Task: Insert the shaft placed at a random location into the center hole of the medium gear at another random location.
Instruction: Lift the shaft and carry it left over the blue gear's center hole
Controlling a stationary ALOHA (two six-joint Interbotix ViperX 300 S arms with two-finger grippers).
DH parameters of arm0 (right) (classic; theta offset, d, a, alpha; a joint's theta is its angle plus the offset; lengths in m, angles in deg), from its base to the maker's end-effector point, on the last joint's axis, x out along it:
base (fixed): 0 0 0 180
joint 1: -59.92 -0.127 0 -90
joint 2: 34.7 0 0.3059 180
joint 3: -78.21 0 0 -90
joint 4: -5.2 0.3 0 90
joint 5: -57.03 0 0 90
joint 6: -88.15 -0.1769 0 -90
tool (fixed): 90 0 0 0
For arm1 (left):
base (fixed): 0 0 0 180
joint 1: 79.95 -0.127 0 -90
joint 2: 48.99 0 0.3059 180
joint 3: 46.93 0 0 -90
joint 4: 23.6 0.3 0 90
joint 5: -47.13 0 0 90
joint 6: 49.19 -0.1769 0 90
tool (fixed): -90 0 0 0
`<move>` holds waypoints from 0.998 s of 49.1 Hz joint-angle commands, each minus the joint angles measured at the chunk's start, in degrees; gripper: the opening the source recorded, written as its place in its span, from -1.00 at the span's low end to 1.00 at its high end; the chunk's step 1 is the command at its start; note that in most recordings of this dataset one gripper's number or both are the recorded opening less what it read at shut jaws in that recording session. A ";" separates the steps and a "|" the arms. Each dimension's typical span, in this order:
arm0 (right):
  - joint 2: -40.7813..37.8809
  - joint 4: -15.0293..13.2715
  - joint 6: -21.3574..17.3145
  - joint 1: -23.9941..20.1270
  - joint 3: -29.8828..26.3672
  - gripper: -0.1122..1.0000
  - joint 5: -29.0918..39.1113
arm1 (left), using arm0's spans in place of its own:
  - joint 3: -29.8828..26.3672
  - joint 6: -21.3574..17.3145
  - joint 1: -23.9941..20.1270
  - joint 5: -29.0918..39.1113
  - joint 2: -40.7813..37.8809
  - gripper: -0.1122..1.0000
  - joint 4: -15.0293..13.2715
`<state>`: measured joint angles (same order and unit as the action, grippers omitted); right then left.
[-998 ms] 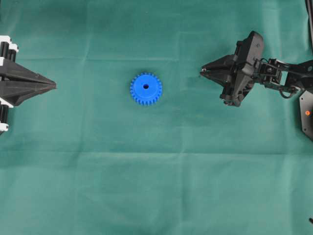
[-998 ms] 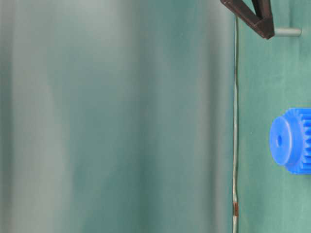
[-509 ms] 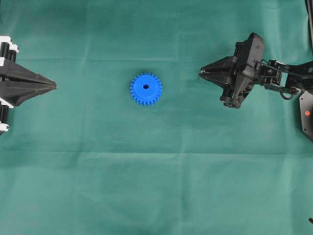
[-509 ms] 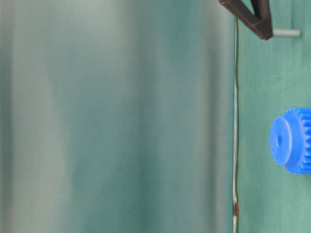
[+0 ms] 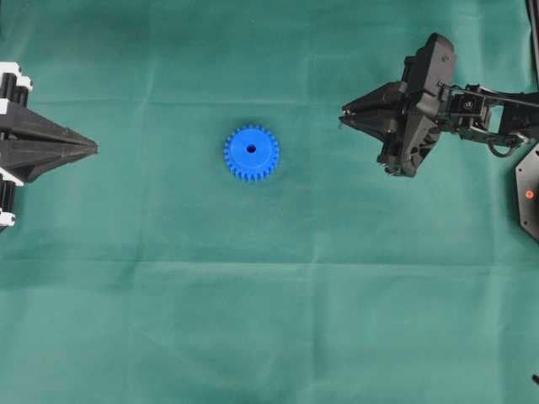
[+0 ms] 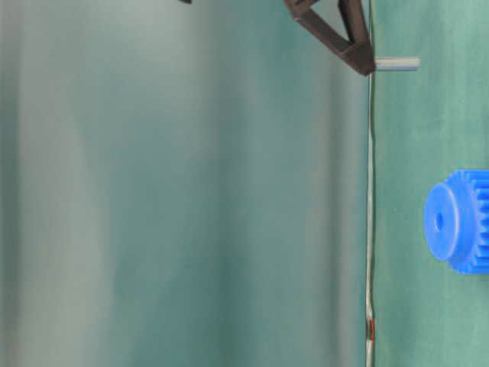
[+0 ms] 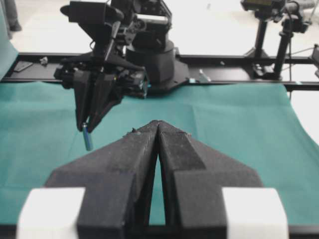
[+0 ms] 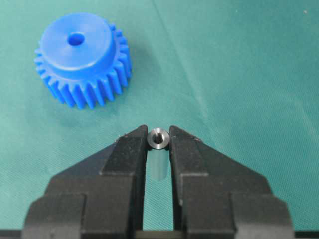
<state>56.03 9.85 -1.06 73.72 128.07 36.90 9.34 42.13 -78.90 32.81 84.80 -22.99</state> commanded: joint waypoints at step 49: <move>-9.93 0.88 -0.26 -5.54 -15.56 -0.55 -0.35 | -1.23 0.18 -0.62 0.00 -0.44 -0.79 0.18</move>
<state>46.71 10.47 -1.06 68.80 115.76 36.99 9.34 42.13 -79.34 33.07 84.80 -22.90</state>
